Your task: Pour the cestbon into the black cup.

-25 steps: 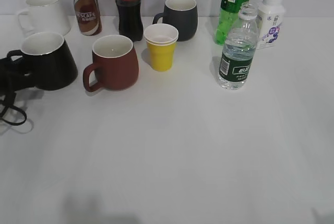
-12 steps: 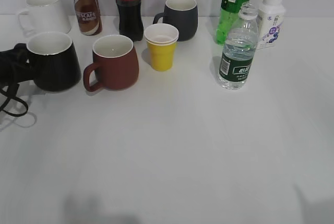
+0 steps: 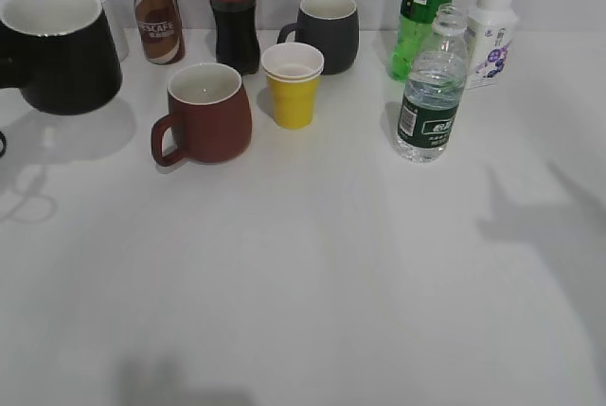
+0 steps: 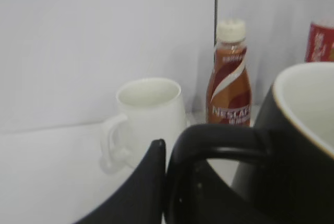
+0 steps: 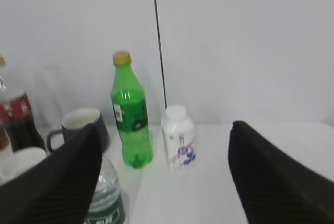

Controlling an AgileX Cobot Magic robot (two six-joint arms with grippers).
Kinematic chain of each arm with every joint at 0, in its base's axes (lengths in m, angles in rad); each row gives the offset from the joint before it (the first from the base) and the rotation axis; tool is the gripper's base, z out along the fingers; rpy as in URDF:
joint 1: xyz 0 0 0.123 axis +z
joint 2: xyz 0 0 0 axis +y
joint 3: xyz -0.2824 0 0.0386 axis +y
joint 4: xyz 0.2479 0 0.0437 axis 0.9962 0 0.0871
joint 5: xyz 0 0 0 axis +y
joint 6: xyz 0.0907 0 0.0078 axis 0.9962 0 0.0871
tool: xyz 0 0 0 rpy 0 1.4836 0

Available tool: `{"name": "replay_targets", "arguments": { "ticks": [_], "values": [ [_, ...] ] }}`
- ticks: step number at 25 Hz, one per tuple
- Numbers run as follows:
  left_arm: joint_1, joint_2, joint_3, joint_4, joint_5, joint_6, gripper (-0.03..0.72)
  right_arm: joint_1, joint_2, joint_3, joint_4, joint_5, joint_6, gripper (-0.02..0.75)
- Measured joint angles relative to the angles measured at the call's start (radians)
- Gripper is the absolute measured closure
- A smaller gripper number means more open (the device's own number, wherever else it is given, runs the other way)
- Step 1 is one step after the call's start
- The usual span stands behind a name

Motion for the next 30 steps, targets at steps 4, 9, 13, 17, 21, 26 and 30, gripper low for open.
{"name": "replay_targets", "arguments": {
  "ticks": [4,9,13,17,21,26,30],
  "values": [
    [0.0,-0.074,0.007,0.006,0.045,0.0,0.642,0.168,0.269,0.0,-0.039,-0.151,-0.007,0.171],
    [0.0,-0.122,0.008,0.01,0.08,0.0,0.642,0.35,0.582,0.0,-0.05,-0.395,0.013,0.172],
    [0.0,-0.149,0.01,0.012,0.137,0.0,0.642,0.365,0.764,0.005,-0.045,-0.478,0.082,0.172],
    [0.0,-0.153,0.01,0.013,0.158,0.0,0.642,0.365,0.87,0.005,-0.046,-0.538,0.128,0.172],
    [0.0,-0.153,0.012,0.013,0.158,0.0,0.642,0.365,0.943,0.001,-0.09,-0.611,0.24,0.172],
    [0.0,-0.153,0.012,0.013,0.158,0.0,0.642,0.365,1.052,-0.052,-0.188,-0.651,0.357,0.172],
    [0.0,-0.153,0.012,0.023,0.158,0.0,0.642,0.351,1.154,-0.137,-0.176,-0.701,0.366,0.172]
  ]
}}
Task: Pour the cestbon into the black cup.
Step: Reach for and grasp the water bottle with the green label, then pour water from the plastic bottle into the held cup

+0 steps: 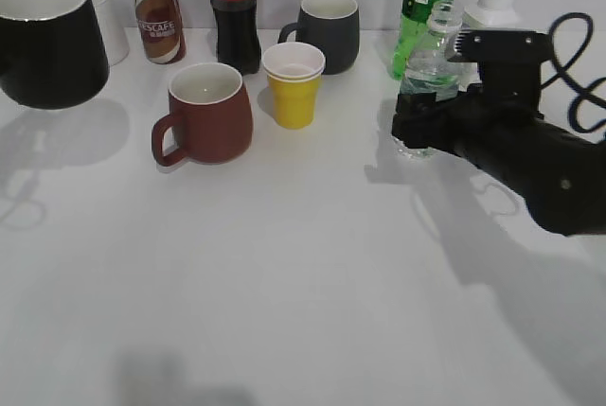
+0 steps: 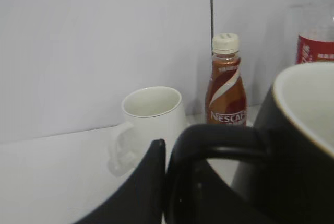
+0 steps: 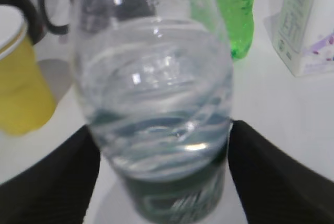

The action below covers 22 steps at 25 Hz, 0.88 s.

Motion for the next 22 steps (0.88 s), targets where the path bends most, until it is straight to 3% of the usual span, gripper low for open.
{"name": "replay_targets", "arguments": {
  "ticks": [4,6,8,11,16,22],
  "values": [
    [-0.001,0.0,0.0,0.087,0.001,0.0,0.642,-0.028,0.11,-0.09,0.012,-0.034,0.0,0.201],
    [-0.013,0.0,0.0,0.139,0.002,0.0,0.642,-0.037,0.145,-0.125,-0.041,-0.047,0.0,0.272],
    [-0.035,0.0,0.0,0.172,0.004,0.0,0.642,-0.041,0.157,-0.139,-0.129,-0.047,0.001,0.272],
    [-0.085,0.0,0.0,0.199,0.007,0.0,0.642,-0.036,0.155,-0.14,-0.218,-0.037,0.002,0.272],
    [-0.178,0.0,0.0,0.205,0.046,-0.018,0.642,-0.036,0.098,-0.115,-0.266,0.021,-0.01,0.272],
    [-0.332,0.0,0.0,0.211,0.082,-0.072,0.642,-0.019,-0.096,-0.085,-0.481,0.184,-0.147,0.272]
  ]
}}
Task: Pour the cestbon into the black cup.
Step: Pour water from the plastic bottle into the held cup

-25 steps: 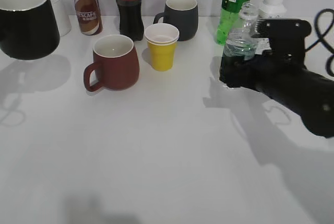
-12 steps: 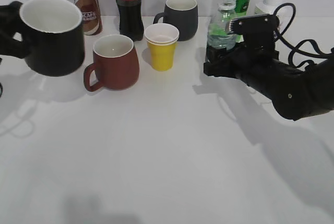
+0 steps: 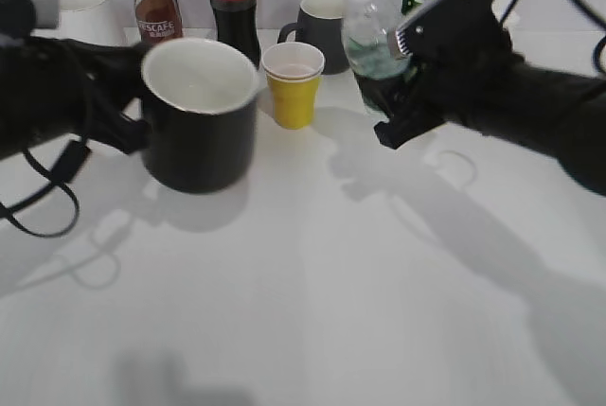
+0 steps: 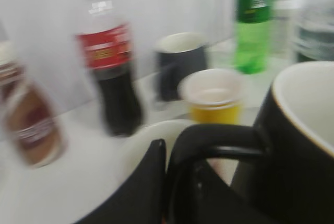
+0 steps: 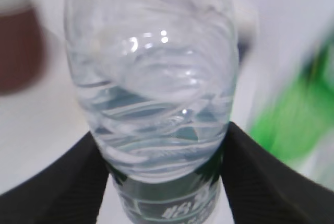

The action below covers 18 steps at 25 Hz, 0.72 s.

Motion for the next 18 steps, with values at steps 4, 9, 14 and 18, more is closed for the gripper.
{"name": "replay_targets", "arguments": {
  "ticks": [4,9,14,18],
  "values": [
    [-0.117,0.0,0.0,-0.001,0.038,-0.039,0.642,0.046,-0.126,0.0,-0.061,0.014,-0.248,0.272],
    [-0.184,0.0,0.001,-0.001,0.059,-0.109,0.642,0.073,-0.166,0.0,-0.074,0.029,-0.609,0.272],
    [-0.188,0.0,0.001,-0.005,0.073,-0.149,0.642,0.073,-0.166,0.0,-0.074,0.043,-0.835,0.272],
    [-0.188,0.0,0.001,0.001,0.073,-0.16,0.642,0.073,-0.166,0.0,-0.074,0.043,-0.964,0.273]
  ]
}}
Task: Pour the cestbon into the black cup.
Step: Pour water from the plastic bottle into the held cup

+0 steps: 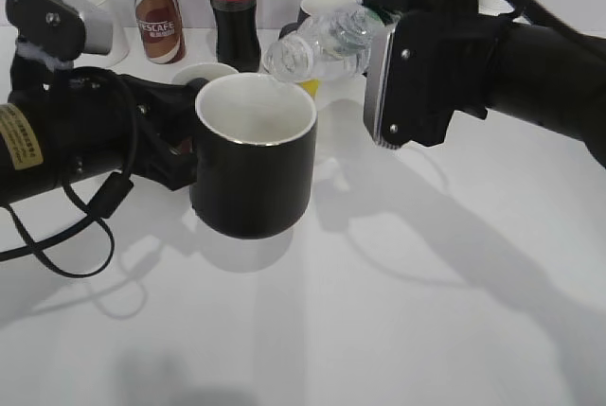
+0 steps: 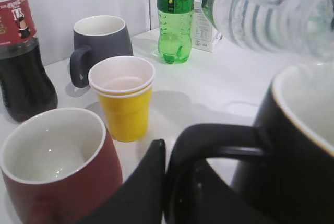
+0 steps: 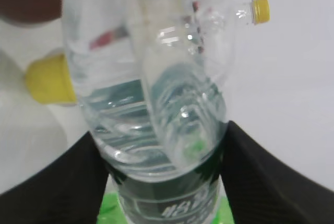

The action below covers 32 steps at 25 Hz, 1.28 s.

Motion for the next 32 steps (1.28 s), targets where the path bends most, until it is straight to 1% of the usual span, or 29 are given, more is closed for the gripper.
{"name": "replay_targets", "arguments": {
  "ticks": [5,9,26,32],
  "values": [
    [0.0,0.0,0.0,0.008,0.024,-0.003,0.642,0.0,0.0,0.0,0.0,-0.008,-0.104,0.276],
    [0.0,0.0,0.0,0.013,0.029,-0.004,0.642,0.0,0.0,0.0,-0.001,-0.021,-0.148,0.29],
    [-0.001,0.0,0.001,0.016,0.078,-0.004,0.642,0.0,0.0,0.0,-0.003,-0.063,-0.166,0.29],
    [-0.001,0.0,0.001,0.04,0.08,-0.004,0.642,0.0,0.0,0.0,-0.003,-0.073,-0.167,0.29]
  ]
}}
